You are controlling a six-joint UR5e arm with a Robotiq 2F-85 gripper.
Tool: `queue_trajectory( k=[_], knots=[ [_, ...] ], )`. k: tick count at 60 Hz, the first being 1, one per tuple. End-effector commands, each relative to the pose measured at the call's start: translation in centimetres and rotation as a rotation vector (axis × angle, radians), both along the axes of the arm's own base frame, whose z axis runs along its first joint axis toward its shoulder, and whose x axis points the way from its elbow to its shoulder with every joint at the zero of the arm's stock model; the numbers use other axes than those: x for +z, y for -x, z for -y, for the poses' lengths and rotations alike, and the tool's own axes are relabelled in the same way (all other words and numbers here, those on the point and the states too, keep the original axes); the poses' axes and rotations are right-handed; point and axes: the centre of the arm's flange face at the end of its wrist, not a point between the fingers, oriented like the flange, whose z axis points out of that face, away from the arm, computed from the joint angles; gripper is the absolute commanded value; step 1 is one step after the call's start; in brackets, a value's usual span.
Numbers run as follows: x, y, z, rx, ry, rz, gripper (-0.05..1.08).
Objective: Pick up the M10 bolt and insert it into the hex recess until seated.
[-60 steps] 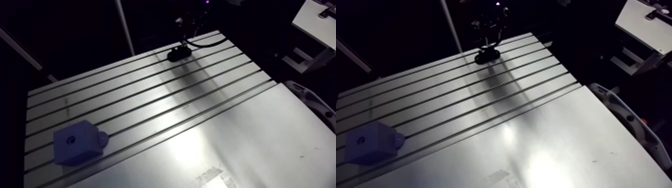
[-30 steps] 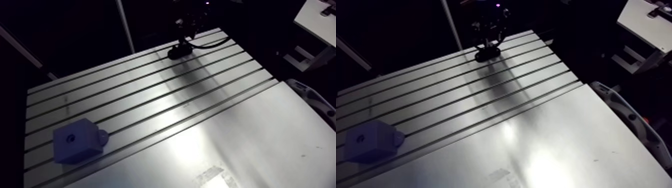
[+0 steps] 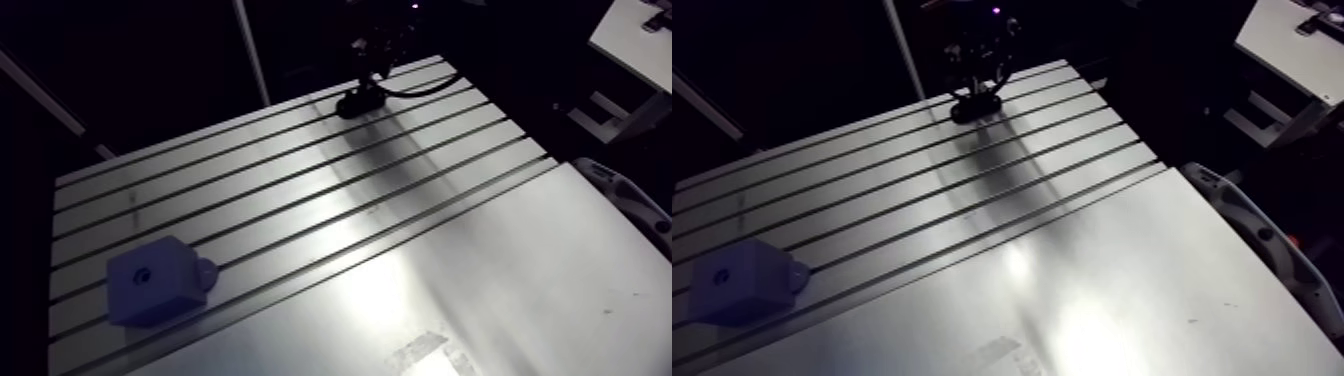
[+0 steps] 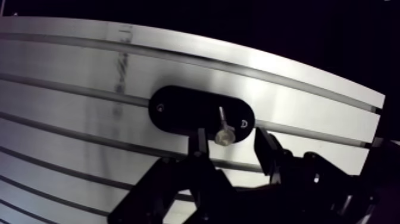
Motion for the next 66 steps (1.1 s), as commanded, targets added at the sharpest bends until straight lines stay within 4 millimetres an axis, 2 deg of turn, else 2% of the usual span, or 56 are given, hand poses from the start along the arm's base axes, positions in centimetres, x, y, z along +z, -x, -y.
queue_trajectory(
  k=[1, 66],
  knots=[
    [0.09, 0.05, 0.07, 0.001, -0.002, -0.001, 0.5],
    [-0.17, -0.06, 0.38, 0.004, 0.004, 0.003, 0.58]
  ],
)
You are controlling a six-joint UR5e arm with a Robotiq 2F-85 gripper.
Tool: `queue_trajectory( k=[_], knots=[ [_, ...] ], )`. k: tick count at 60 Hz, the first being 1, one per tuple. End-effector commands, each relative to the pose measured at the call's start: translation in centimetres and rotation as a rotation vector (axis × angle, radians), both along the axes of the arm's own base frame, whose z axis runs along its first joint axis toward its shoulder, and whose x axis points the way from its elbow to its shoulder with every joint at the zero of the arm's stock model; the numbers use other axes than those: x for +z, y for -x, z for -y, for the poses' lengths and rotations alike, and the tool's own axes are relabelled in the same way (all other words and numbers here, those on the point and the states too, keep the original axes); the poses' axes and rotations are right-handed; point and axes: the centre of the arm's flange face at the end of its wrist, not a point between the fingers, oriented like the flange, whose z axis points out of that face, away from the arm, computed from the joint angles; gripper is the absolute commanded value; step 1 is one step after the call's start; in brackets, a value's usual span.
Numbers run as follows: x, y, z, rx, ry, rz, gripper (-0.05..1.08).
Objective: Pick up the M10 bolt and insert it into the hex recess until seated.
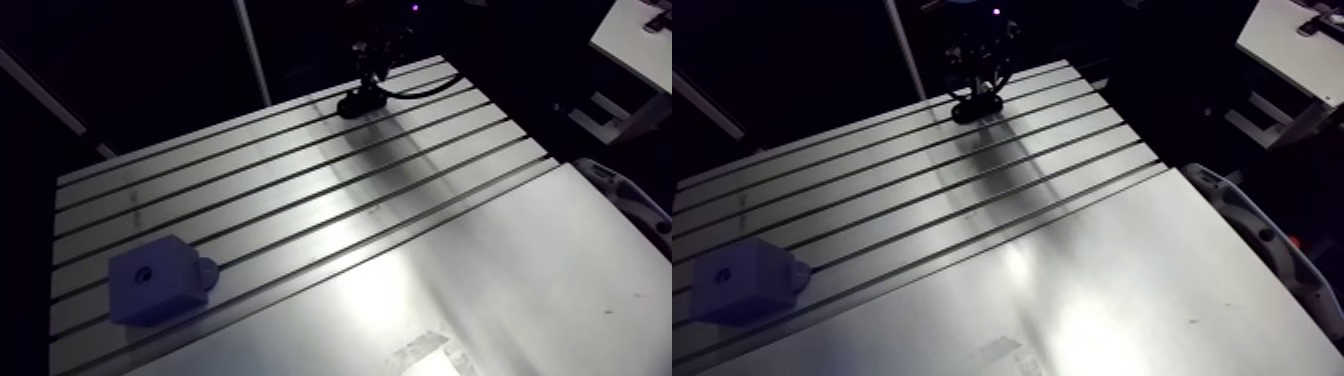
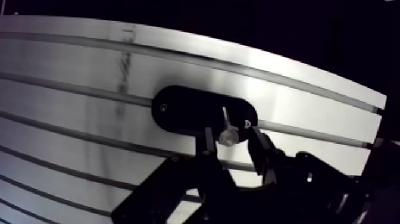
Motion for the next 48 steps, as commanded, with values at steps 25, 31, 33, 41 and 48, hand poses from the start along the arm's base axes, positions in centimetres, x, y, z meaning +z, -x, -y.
queue_trajectory(
  k=[25, 31, 33, 41, 48],
  knots=[
    [-0.23, -0.05, 0.13, 0.0, 0.003, 0.002, 0.6],
    [-0.23, -0.05, 0.13, -0.002, 0.003, 0.002, 0.61],
    [-0.23, -0.05, 0.13, -0.002, 0.003, 0.002, 0.61],
    [-0.23, -0.05, 0.13, -0.002, 0.003, 0.002, 0.62],
    [-0.23, -0.06, 0.12, -0.002, 0.002, 0.003, 0.63]
  ],
)
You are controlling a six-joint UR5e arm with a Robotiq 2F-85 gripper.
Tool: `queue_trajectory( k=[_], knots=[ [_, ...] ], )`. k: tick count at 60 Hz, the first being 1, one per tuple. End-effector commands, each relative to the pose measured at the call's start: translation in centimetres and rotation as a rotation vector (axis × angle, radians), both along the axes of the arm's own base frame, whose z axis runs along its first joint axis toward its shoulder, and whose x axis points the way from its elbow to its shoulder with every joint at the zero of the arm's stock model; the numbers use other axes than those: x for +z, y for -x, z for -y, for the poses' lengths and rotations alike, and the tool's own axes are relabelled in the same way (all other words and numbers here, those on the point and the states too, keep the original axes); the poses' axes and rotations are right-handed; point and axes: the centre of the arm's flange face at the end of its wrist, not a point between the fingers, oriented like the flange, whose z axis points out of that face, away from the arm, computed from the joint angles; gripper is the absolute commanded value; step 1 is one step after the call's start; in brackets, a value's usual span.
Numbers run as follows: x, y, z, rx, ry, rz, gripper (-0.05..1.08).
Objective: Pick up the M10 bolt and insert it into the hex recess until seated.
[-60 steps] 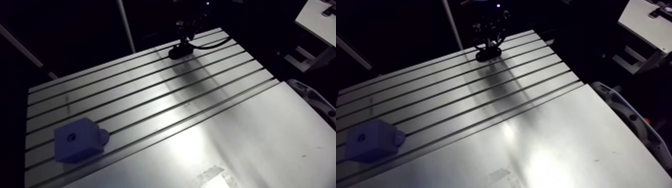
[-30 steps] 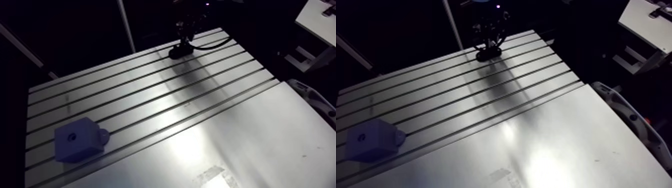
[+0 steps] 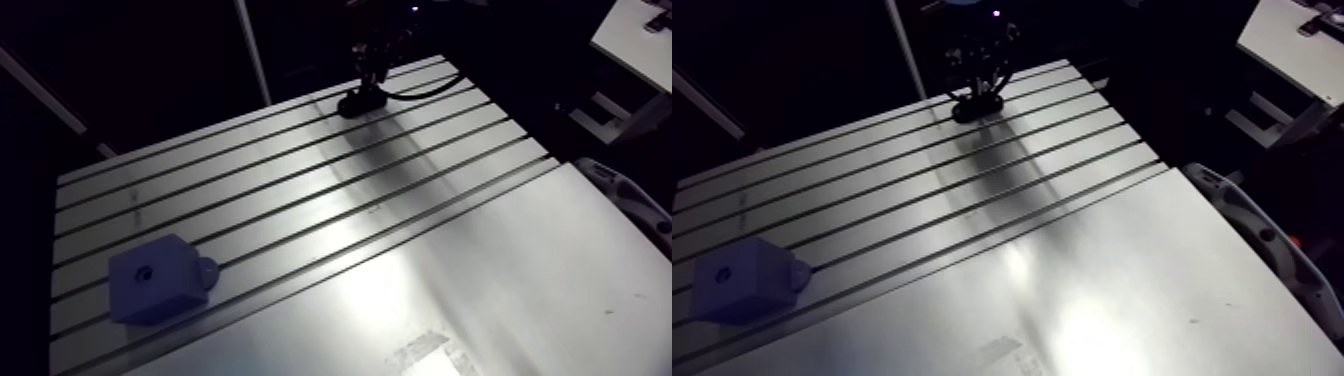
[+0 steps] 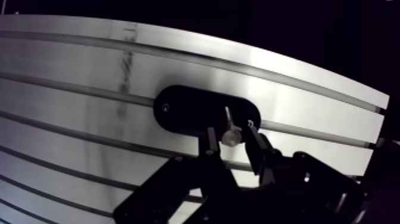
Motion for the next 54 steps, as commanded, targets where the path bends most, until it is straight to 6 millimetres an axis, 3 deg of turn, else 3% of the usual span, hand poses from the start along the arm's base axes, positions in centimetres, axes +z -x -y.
queue_trajectory(
  k=[1, 54],
  knots=[
    [-0.01, -0.01, -0.01, -0.001, -0.001, 0.001, 0.63],
    [-0.37, 0.12, -0.04, 0.0, 0.001, -0.001, 0.66]
  ],
)
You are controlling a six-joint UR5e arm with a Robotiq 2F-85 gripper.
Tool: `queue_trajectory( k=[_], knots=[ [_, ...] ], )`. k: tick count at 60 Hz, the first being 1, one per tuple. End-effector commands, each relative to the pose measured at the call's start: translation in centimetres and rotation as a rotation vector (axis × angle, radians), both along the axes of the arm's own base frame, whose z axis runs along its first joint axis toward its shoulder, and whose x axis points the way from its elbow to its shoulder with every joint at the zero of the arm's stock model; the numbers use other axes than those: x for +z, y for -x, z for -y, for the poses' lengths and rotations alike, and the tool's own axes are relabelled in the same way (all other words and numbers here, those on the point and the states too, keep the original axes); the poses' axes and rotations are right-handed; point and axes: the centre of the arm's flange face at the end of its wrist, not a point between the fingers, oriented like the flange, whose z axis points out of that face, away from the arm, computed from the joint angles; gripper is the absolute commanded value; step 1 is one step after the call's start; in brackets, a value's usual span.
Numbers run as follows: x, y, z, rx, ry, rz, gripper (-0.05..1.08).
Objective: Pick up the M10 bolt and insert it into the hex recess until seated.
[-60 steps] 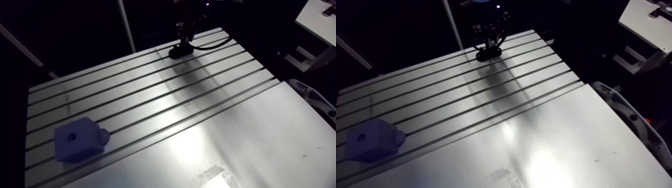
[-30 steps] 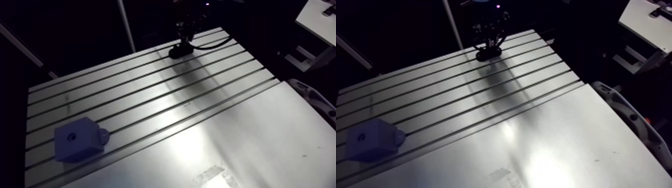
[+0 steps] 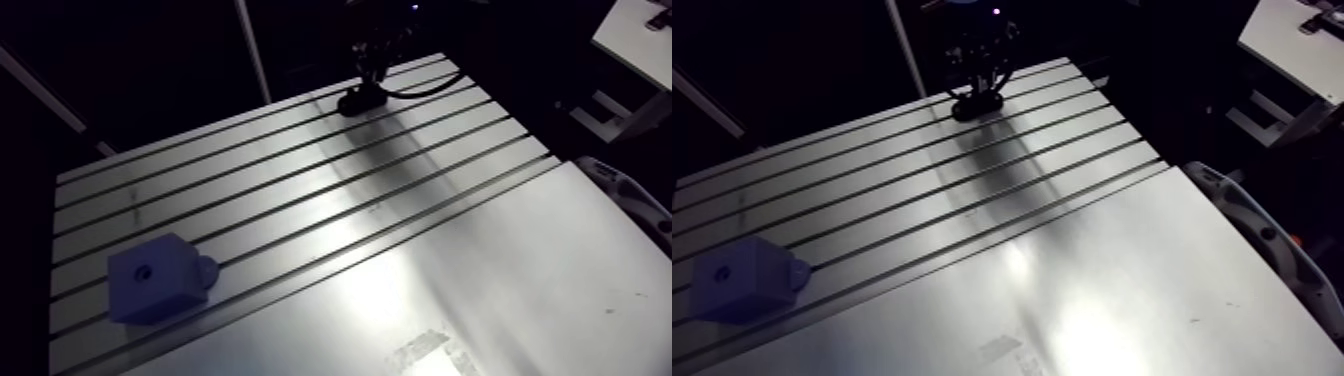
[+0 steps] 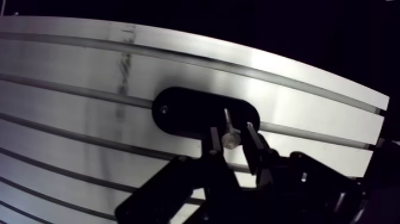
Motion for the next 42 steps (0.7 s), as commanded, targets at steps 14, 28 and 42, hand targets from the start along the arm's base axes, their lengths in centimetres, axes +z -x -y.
queue_trajectory(
  k=[14, 28, 42],
  knots=[
    [0.02, 0.12, -0.06, -0.006, 0.0, -0.003, 0.68],
    [-0.27, -0.01, -0.01, -0.008, 0.001, 0.003, 0.68],
    [-0.05, 0.04, -0.15, -0.008, -0.001, -0.001, 0.7]
  ],
)
